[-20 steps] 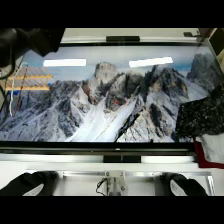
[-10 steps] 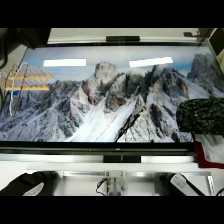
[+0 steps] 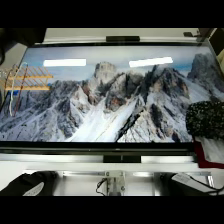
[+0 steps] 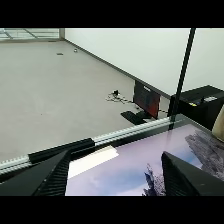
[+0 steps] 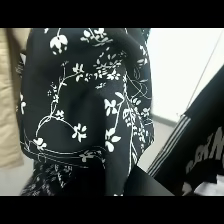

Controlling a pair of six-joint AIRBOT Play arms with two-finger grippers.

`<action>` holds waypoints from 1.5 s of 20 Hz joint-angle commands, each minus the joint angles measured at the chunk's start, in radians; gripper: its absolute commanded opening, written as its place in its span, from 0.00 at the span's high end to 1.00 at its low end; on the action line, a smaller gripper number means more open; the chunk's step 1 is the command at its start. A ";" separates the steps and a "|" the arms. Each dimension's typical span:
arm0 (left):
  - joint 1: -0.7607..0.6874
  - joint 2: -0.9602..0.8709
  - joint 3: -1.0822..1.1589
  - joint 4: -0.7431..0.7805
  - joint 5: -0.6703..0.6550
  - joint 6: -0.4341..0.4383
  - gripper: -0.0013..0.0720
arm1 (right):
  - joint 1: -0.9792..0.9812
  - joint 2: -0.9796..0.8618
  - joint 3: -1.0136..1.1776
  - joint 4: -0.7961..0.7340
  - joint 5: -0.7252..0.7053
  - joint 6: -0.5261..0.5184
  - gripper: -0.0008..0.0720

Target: Fold the shirts.

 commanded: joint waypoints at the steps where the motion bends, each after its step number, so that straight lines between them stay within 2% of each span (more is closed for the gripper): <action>1: 0.004 0.000 0.000 0.000 0.001 -0.028 0.06 | -0.082 -0.040 0.001 0.047 -0.125 0.001 0.94; 6: 0.004 0.000 0.000 0.000 0.000 -0.038 0.06 | -0.198 -0.060 0.001 0.088 -0.201 0.000 0.94; 14: 0.004 -0.008 0.000 0.000 -0.001 -0.082 0.06 | -0.401 -0.066 0.001 0.118 -0.200 0.000 0.94; 18: 0.004 -0.023 0.000 0.000 -0.014 -0.082 0.06 | -0.412 -0.069 0.001 0.156 -0.206 -0.009 0.94; 20: 0.004 -0.029 -0.001 0.000 -0.024 -0.082 0.06 | -0.403 -0.074 0.001 0.208 -0.206 -0.055 0.94; 22: 0.004 -0.034 -0.001 0.000 -0.023 -0.082 0.06 | -0.391 -0.074 0.001 0.208 -0.175 -0.083 0.94; 24: 0.004 -0.035 -0.001 0.000 -0.023 -0.082 0.06 | -0.391 -0.074 -0.008 0.201 -0.145 -0.058 0.94; 30: 0.004 -0.034 0.000 0.000 -0.026 -0.082 0.06 | -0.394 -0.079 -0.010 0.163 0.048 -0.053 0.94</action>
